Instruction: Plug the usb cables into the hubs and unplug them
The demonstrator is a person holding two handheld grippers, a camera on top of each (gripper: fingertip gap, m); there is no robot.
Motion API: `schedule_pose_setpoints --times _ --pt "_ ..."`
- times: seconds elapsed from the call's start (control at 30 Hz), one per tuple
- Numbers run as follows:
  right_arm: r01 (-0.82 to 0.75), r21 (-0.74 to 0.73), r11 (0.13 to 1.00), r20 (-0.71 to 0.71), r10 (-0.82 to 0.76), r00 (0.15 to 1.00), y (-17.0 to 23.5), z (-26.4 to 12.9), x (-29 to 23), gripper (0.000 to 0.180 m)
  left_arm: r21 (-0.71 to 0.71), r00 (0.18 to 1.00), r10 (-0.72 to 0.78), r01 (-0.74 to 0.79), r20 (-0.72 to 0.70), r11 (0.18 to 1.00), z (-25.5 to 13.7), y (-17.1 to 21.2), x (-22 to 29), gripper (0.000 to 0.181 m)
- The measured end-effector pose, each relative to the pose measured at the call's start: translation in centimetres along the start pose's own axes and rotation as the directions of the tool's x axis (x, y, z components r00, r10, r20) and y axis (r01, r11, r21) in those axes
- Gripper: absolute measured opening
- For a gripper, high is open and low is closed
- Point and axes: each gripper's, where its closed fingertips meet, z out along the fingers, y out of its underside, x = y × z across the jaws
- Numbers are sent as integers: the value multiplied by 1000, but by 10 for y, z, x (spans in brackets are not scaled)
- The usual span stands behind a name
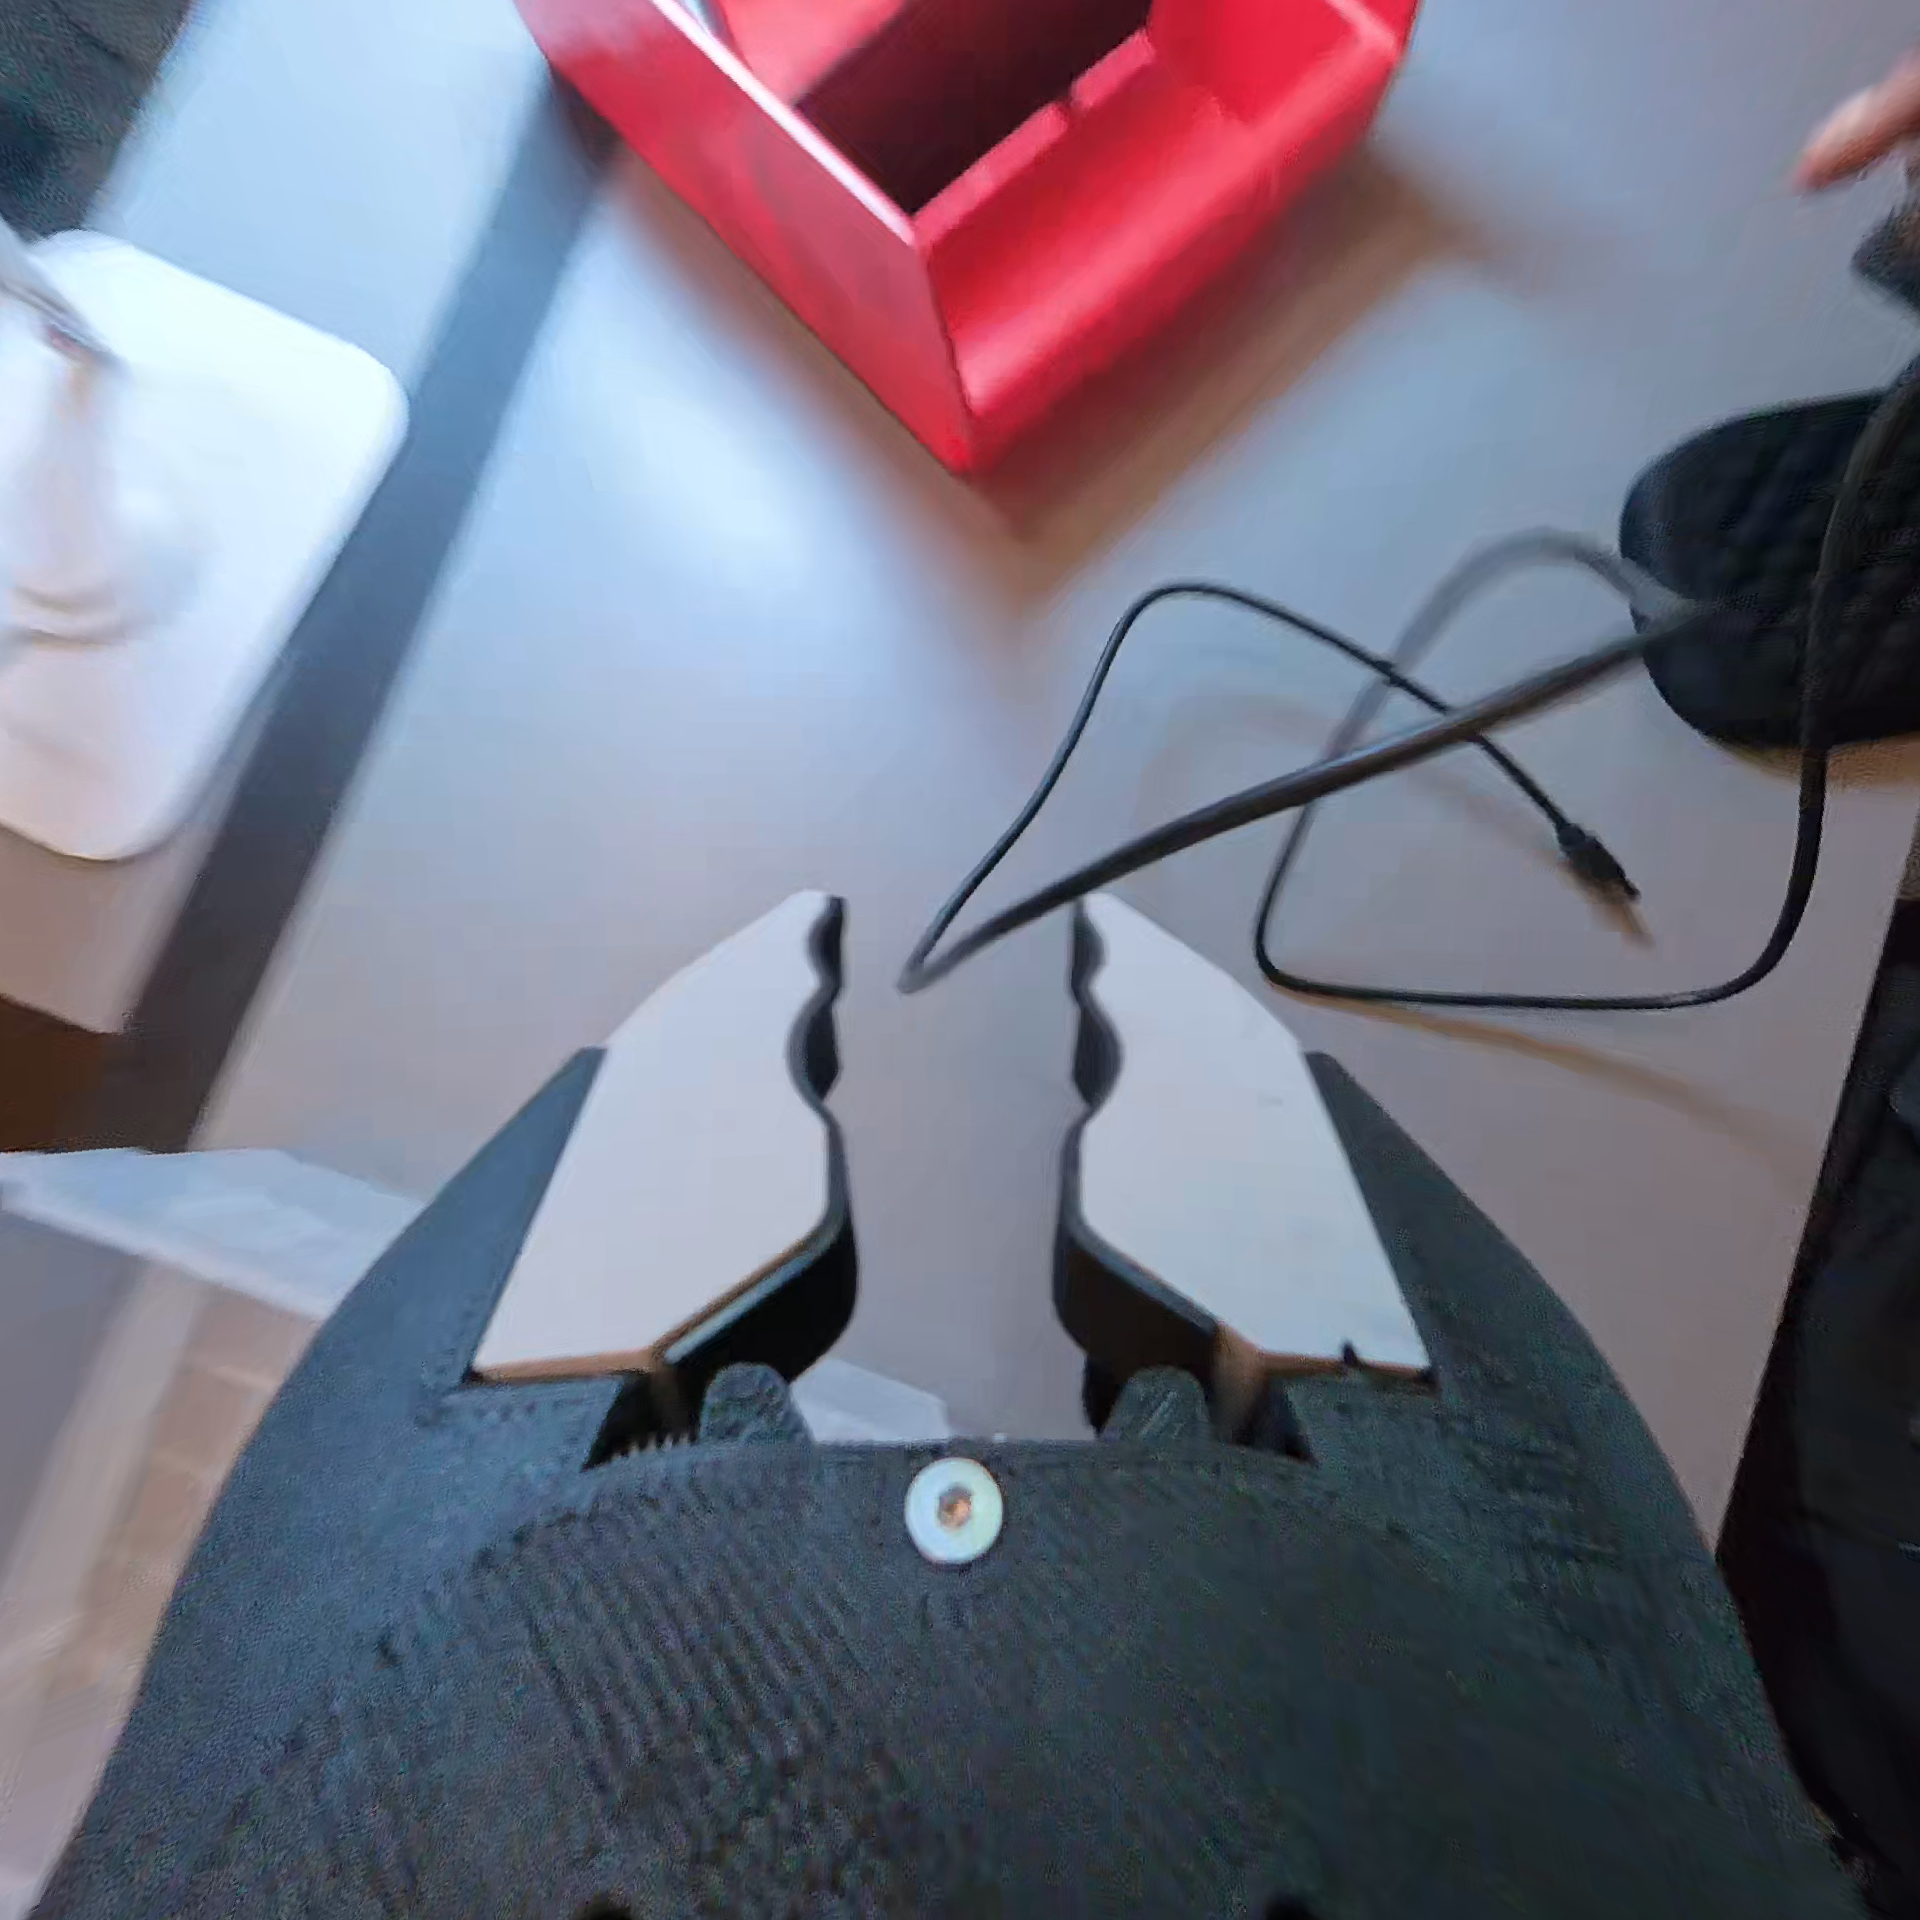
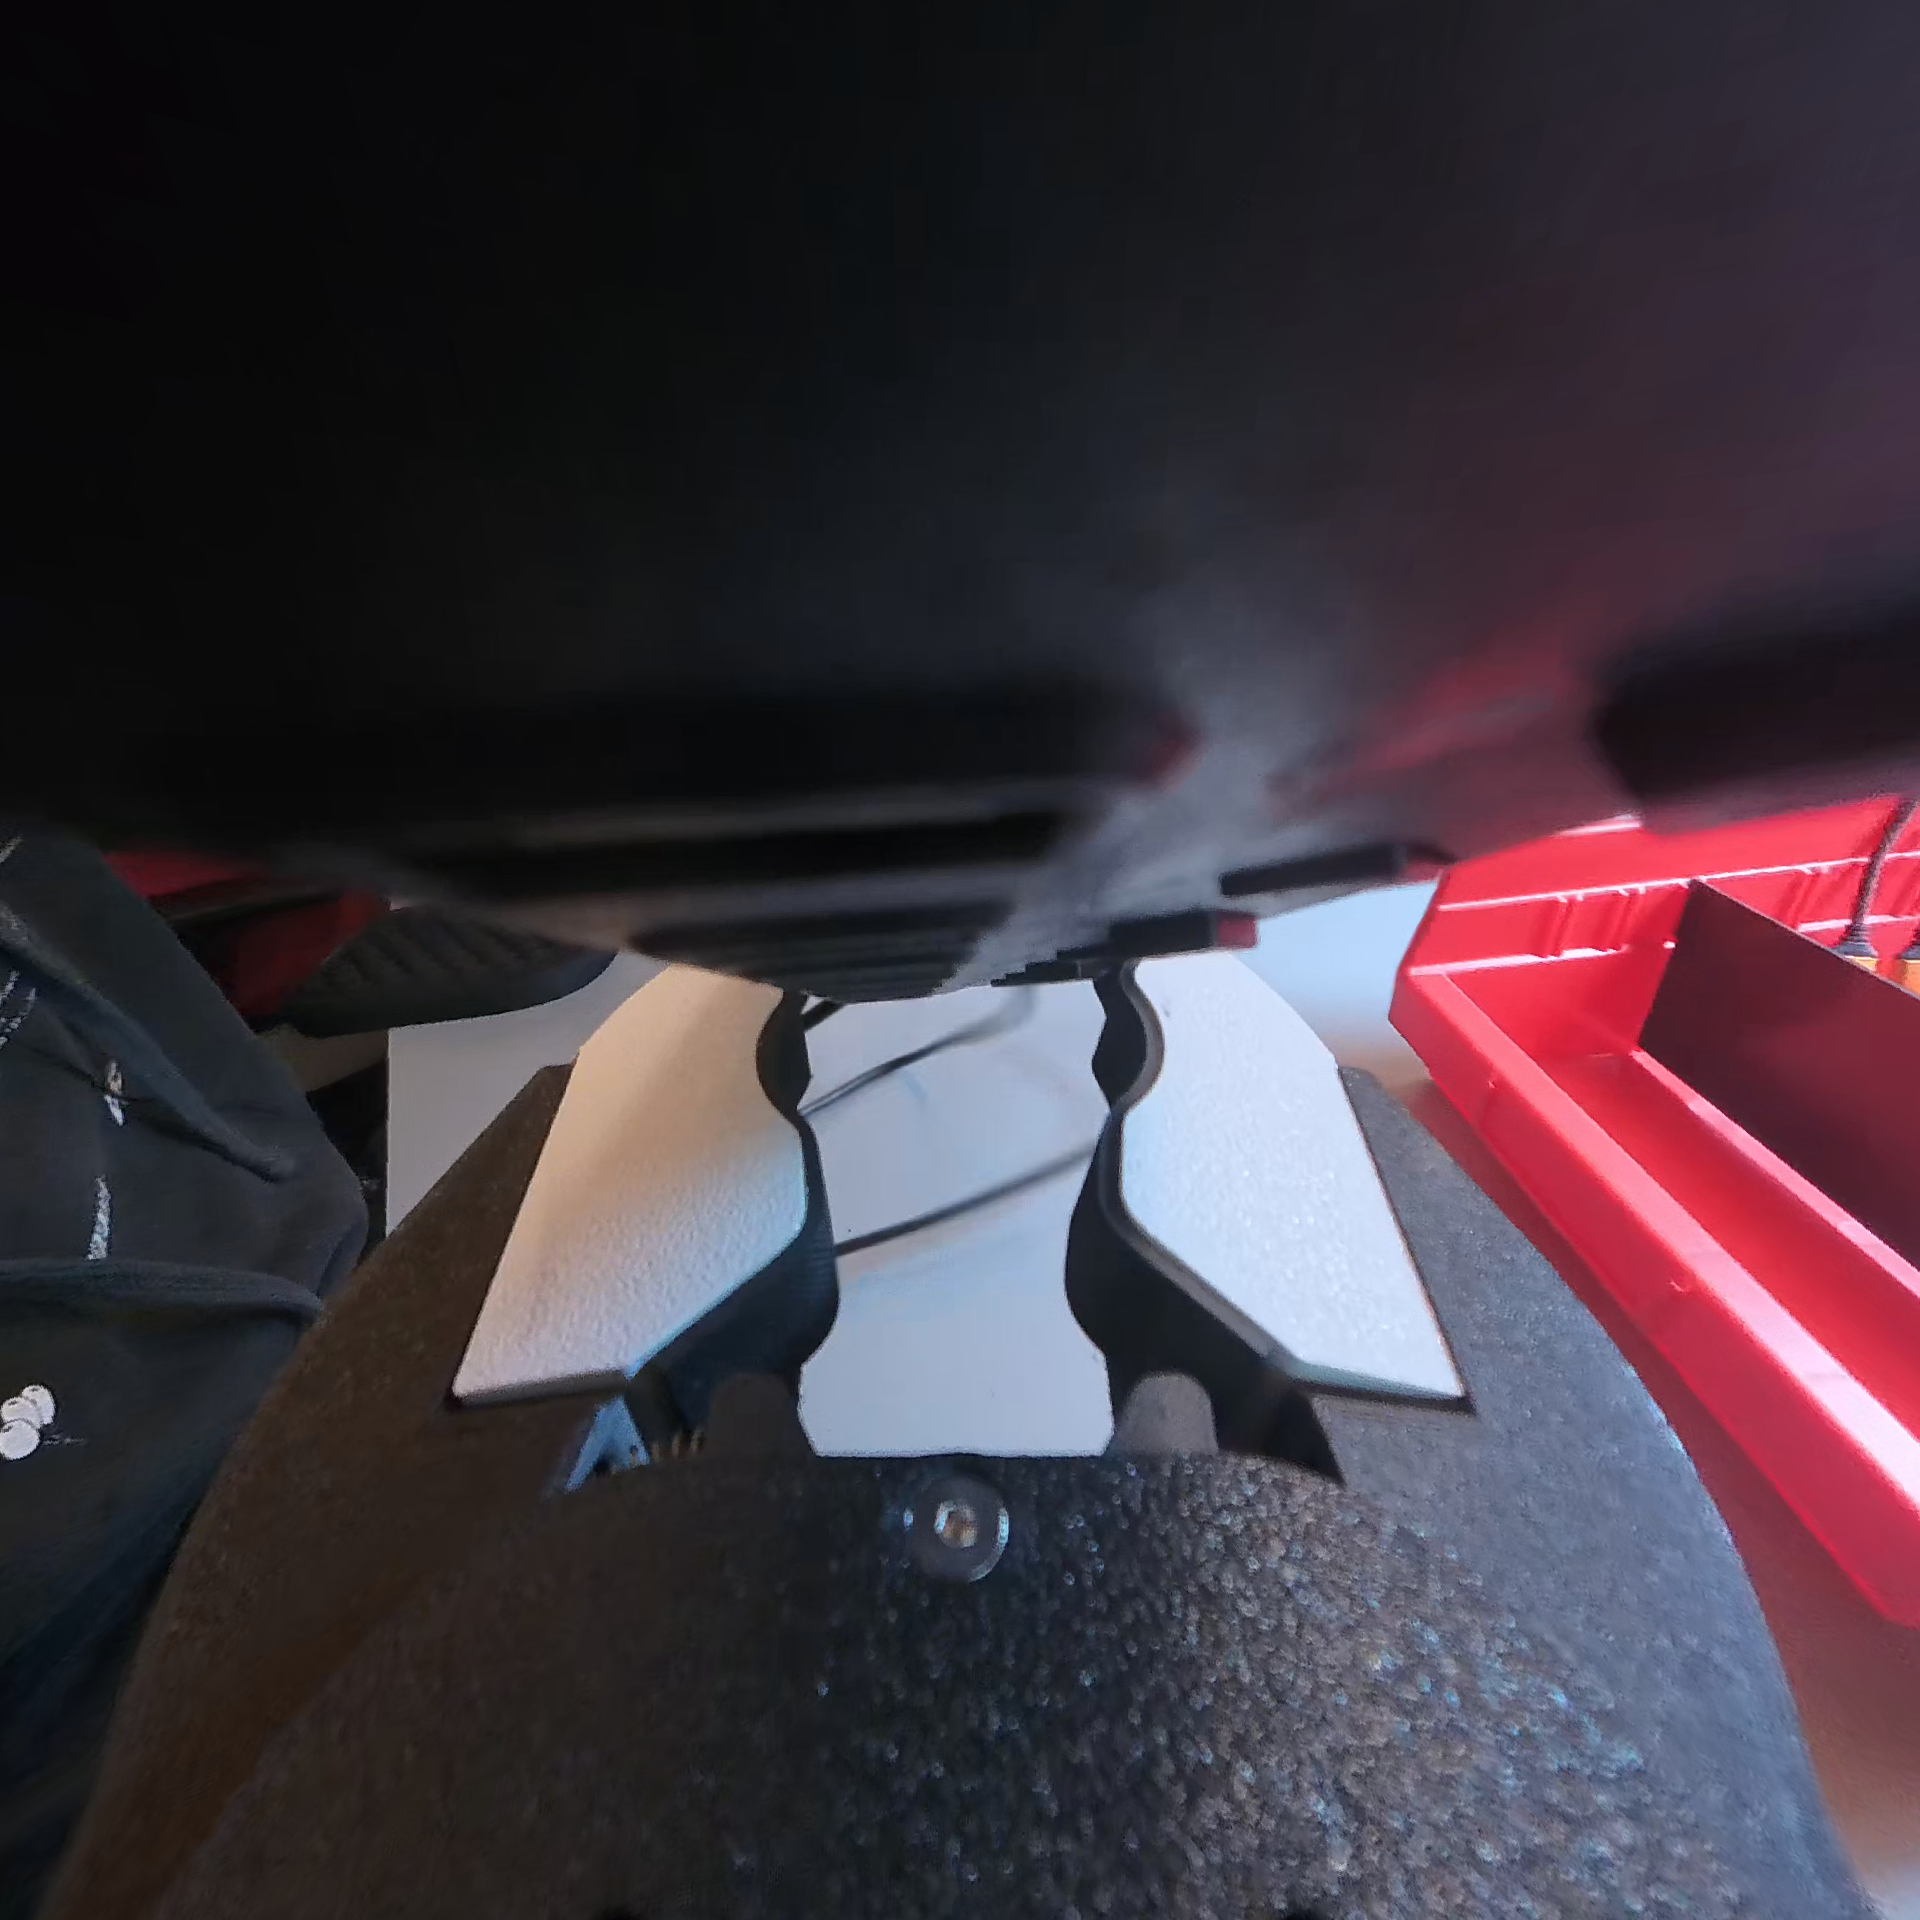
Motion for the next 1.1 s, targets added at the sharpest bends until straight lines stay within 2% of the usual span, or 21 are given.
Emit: schedule_pose_setpoints --times 0.03,0.07,0.2,0.33,0.5,0.57,0.63,0.73,0.77,0.8,0.83,0.87,0.93,0.97,1.0,1.03,1.07,1.1 --pt "1 -9 1000 -1 -1 1000 0 2 0 54 1 1000 -4 4 -15 1000 9 9 7 49" --pt "1 -21 1000 -3 -1 1000 0 4 1 54 39 1000 9 -8 -24 999 11 11 14 49" --pt "8 -94 996 -9 -9 1000 6 18 4 54 205 999 39 -35 -16 978 -5 8 33 48" --pt "40 -236 971 -6 -42 999 22 41 6 54 323 992 123 -106 -33 940 -16 6 72 41" --pt "-22 -364 931 8 27 1000 41 86 -1 54 392 982 188 -163 -25 905 10 9 122 45" --pt "-88 -374 923 14 101 995 43 107 -7 54 399 982 182 -184 42 898 29 10 129 50" --pt "-155 -374 914 14 173 985 43 128 -14 54 397 968 169 -231 184 888 43 10 120 57" --pt "-183 -378 908 13 203 979 46 153 -23 55 350 886 204 -363 417 863 44 13 94 48" --pt "-163 -369 915 10 179 984 45 159 -23 54 357 884 207 -370 418 858 43 15 92 37" --pt "-144 -365 920 30 166 986 43 162 -25 54 382 895 190 -353 403 854 39 17 91 37" --pt "-110 -350 930 82 147 986 39 163 -29 54 422 922 175 -320 346 848 34 18 92 36" --pt "-63 -317 946 157 117 981 35 162 -35 54 479 962 147 -244 231 844 29 20 96 34" --pt "27 -206 978 276 31 961 25 155 -38 58 594 996 21 36 -89 803 12 18 102 25" --pt "56 -146 988 323 -6 946 20 150 -38 62 603 950 -7 203 -312 772 4 17 111 25" --pt "63 -118 991 361 -17 932 20 146 -37 65 573 846 11 351 -533 741 -6 17 123 25" --pt "49 -118 992 387 1 922 21 143 -36 68 556 735 54 461 -676 692 -17 17 131 25" --pt "29 -125 992 426 28 904 24 141 -38 73 543 642 105 537 -760 646 -27 16 136 25" --pt "3 -121 993 467 54 883 25 139 -43 75 497 538 149 589 -829 637 -33 18 144 25"
